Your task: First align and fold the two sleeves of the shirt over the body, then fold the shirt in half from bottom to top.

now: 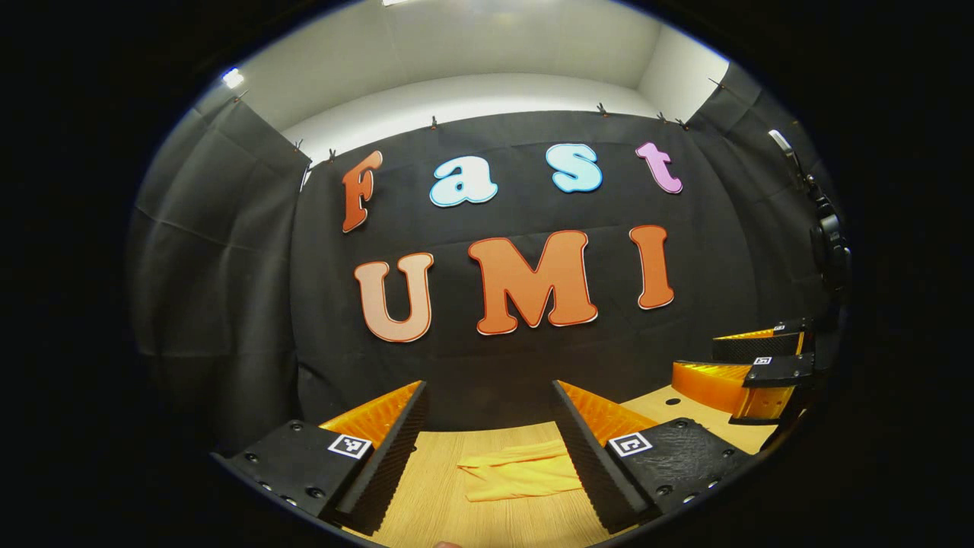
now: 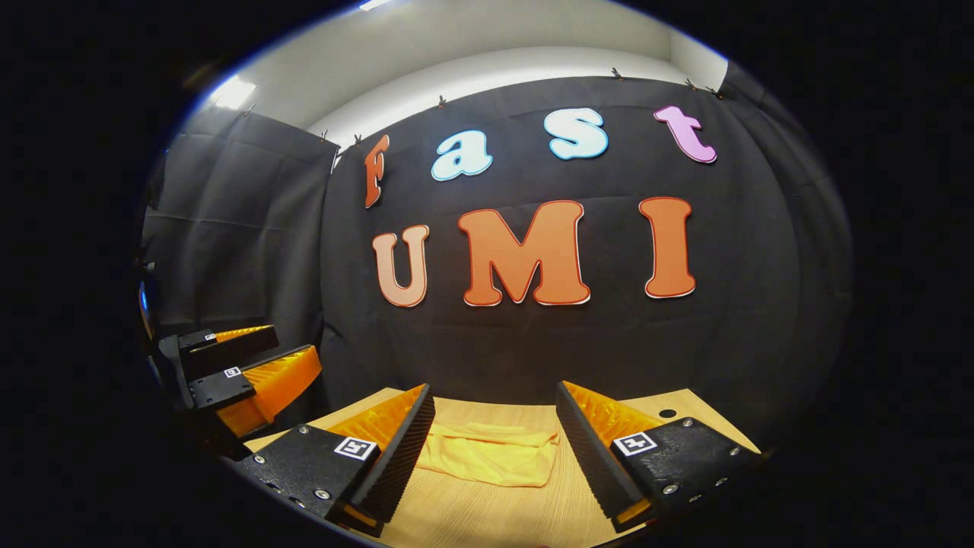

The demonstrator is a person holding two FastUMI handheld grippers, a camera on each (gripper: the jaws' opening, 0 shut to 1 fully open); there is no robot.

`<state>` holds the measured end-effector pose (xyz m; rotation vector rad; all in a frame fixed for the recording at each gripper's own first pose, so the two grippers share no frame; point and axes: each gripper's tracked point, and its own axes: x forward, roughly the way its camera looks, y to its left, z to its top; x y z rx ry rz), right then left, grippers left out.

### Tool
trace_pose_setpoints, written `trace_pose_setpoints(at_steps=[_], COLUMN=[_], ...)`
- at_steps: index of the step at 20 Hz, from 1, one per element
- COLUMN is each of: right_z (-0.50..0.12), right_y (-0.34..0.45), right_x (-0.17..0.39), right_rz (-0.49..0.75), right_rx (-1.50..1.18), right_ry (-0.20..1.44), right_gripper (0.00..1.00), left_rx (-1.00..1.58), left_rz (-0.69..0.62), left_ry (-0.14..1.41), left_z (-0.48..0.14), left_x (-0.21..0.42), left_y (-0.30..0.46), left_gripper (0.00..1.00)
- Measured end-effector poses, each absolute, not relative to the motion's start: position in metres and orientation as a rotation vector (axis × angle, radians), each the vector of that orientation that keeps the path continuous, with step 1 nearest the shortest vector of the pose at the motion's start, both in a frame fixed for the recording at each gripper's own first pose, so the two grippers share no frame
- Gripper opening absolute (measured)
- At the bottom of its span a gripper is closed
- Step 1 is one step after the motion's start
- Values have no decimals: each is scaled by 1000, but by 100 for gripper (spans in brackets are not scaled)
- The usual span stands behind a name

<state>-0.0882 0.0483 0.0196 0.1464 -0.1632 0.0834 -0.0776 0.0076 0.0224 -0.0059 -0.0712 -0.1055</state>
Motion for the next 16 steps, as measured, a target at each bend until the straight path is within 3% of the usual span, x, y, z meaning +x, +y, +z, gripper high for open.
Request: trace_pose_setpoints(at_steps=[16], right_z=[17], right_y=[40], right_x=[-86], right_rz=[27], right_rx=[119], right_ry=[-148], right_gripper=[97], left_rx=[-46], left_rz=[-136], left_ry=[-52], left_z=[9], left_x=[-63], left_y=[2], left_gripper=[97])
